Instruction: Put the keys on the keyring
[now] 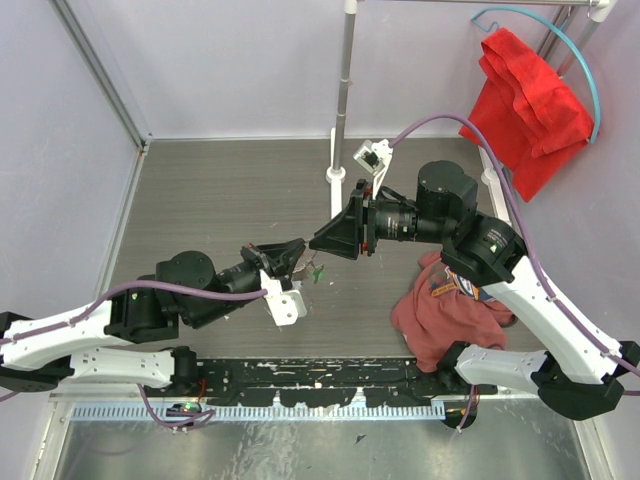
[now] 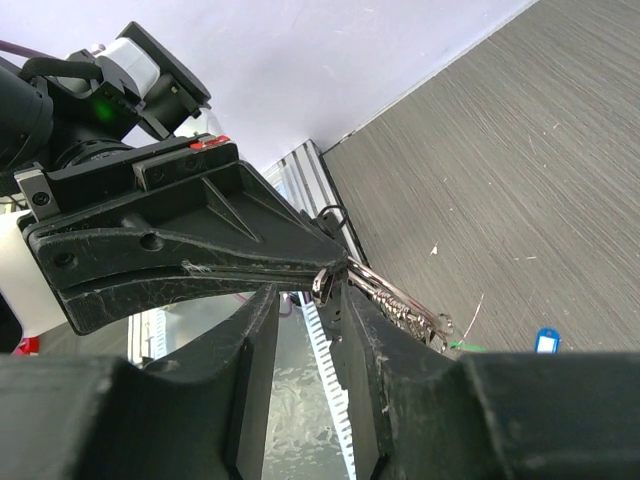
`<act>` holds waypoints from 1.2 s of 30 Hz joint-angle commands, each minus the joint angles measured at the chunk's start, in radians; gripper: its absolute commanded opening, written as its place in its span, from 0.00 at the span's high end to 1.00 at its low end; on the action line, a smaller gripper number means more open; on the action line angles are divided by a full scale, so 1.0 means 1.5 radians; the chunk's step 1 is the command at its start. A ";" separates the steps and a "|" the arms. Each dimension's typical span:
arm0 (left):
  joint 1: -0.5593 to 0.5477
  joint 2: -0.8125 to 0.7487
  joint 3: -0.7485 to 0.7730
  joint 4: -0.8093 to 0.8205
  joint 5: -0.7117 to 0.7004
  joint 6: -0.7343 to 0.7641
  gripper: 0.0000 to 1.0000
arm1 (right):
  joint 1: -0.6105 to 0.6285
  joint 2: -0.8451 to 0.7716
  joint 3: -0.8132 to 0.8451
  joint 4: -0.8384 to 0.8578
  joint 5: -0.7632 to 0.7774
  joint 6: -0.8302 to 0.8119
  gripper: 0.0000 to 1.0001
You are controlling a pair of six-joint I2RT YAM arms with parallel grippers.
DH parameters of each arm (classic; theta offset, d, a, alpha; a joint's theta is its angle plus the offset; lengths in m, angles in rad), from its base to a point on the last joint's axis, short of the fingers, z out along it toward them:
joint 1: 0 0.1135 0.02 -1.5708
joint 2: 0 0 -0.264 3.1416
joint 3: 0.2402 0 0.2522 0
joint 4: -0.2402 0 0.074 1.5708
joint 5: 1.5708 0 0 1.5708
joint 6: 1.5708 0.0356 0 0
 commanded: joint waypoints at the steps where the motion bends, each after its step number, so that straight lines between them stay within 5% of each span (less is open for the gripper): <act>1: -0.002 -0.006 0.029 0.011 0.007 0.003 1.00 | 0.005 0.000 0.002 0.028 -0.002 -0.001 0.63; 14: -0.002 -0.007 0.030 0.007 0.008 0.001 1.00 | 0.014 0.013 0.000 0.039 -0.009 -0.001 0.69; 22: -0.002 -0.007 0.030 0.006 0.007 0.002 1.00 | 0.017 0.007 -0.005 0.052 -0.006 -0.002 0.99; 36: -0.002 -0.008 0.023 0.012 0.004 0.010 0.85 | 0.017 -0.005 -0.013 0.077 -0.014 0.005 0.99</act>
